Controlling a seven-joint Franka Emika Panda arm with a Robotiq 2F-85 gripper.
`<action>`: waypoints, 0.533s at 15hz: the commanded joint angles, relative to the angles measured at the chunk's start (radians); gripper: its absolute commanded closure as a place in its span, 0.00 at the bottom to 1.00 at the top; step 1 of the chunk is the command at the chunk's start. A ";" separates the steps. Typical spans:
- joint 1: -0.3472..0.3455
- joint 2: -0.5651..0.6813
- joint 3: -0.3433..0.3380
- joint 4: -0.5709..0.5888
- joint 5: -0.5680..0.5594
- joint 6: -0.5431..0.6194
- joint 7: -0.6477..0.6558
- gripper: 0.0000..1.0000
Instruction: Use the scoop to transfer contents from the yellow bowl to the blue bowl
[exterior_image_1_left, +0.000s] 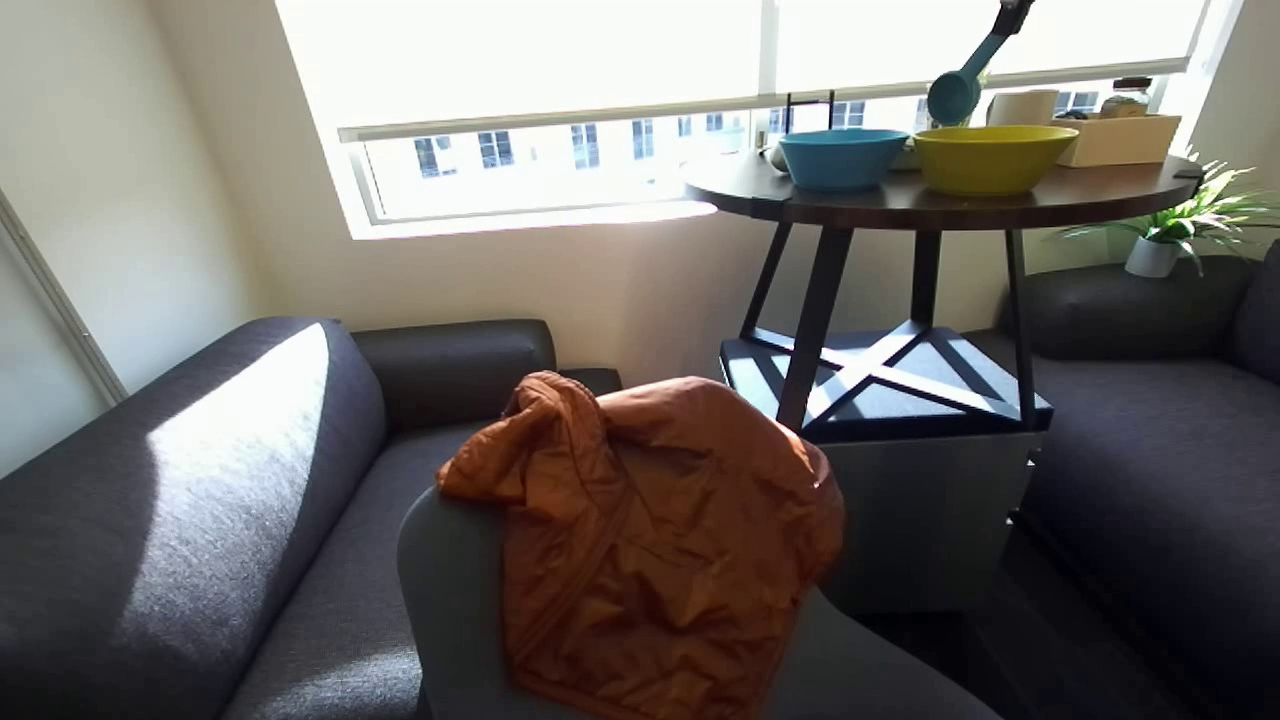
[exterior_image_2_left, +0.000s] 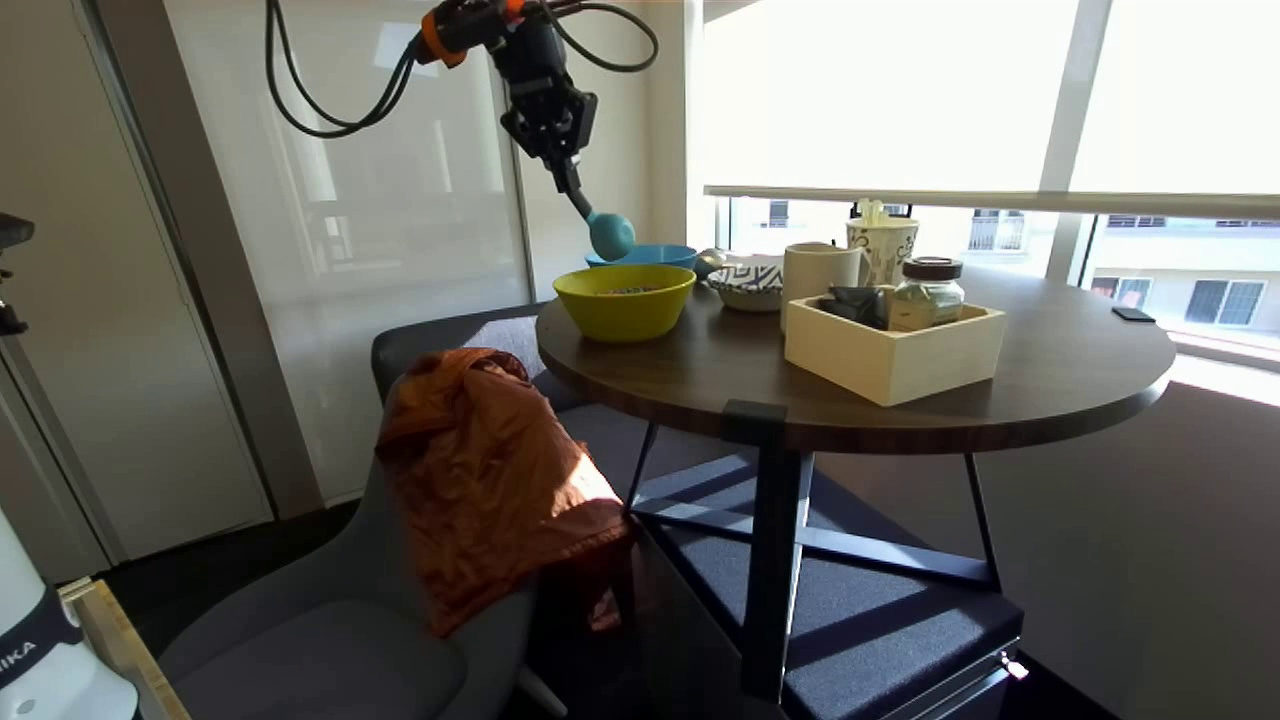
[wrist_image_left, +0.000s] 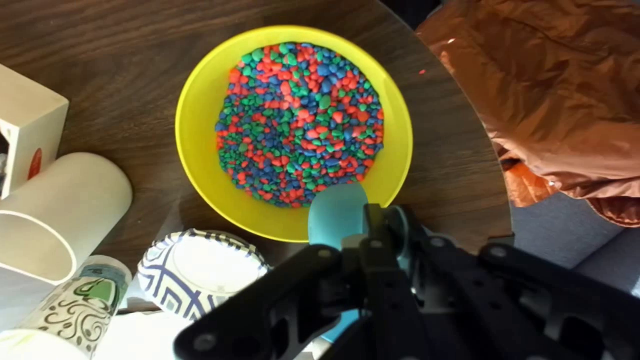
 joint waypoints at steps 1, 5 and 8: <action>0.000 0.026 -0.002 0.042 0.023 -0.063 -0.004 0.98; -0.002 0.007 -0.003 0.007 0.041 -0.029 -0.003 0.91; -0.003 0.008 -0.003 0.006 0.037 -0.030 0.003 0.98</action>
